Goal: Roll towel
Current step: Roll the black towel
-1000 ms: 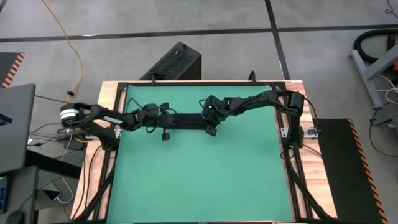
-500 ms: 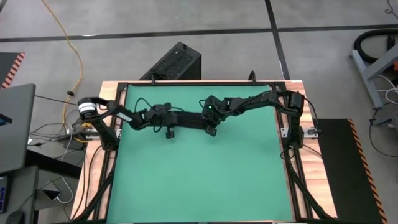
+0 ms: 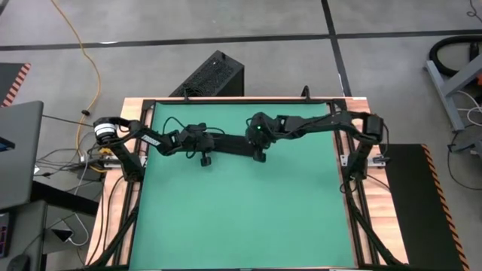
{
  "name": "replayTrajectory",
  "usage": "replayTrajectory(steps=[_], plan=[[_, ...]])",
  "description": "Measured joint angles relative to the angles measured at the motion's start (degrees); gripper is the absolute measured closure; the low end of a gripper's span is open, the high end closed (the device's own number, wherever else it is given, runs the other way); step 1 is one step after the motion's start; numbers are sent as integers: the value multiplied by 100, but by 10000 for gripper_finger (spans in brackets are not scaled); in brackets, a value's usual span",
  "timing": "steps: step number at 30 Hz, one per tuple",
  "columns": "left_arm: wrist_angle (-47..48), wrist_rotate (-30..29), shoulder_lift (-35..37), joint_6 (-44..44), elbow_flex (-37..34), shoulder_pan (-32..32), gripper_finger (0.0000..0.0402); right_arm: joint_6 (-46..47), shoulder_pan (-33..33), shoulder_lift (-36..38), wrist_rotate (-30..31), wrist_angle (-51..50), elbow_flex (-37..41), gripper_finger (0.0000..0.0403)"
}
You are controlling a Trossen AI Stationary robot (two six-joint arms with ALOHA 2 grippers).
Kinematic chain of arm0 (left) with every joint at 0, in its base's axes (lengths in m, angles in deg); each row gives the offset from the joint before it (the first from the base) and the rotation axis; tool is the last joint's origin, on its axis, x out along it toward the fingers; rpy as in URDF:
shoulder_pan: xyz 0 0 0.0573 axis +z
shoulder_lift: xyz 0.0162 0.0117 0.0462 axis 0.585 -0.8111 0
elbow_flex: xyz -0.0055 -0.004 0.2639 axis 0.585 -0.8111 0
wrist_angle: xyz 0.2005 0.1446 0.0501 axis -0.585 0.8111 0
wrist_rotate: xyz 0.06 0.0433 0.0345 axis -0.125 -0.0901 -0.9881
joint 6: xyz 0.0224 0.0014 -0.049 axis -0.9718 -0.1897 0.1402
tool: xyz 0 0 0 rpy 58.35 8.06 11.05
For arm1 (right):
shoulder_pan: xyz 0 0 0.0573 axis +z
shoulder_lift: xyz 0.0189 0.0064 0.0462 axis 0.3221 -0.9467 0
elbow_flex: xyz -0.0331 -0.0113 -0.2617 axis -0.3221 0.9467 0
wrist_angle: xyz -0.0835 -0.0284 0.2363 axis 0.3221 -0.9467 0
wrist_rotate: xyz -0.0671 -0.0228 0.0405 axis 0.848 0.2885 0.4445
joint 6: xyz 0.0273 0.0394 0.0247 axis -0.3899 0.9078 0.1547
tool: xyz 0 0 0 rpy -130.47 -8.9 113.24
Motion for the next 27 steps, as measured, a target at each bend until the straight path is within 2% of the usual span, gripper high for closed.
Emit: replayTrajectory(steps=[5,9,12,17,19,22,27], plan=[[17,17,-4,86,-2,0,401,-760,167,387,-397,-211,3,372],[18,27,-7,177,-6,0,401,-1507,347,419,-219,-547,-3,350],[21,28,-8,188,-7,-2,401,-1814,436,247,-45,-552,-1,306],[27,27,-9,190,-9,-2,401,-1938,435,65,-48,-462,-19,199],[28,39,-11,190,-11,-3,401,-2039,435,3,18,-547,-1,168],[34,32,-11,190,-11,-4,401,-2206,423,-96,137,-480,-23,156],[37,49,-12,190,-13,-4,401,-2239,287,-497,142,-438,-10,164]])
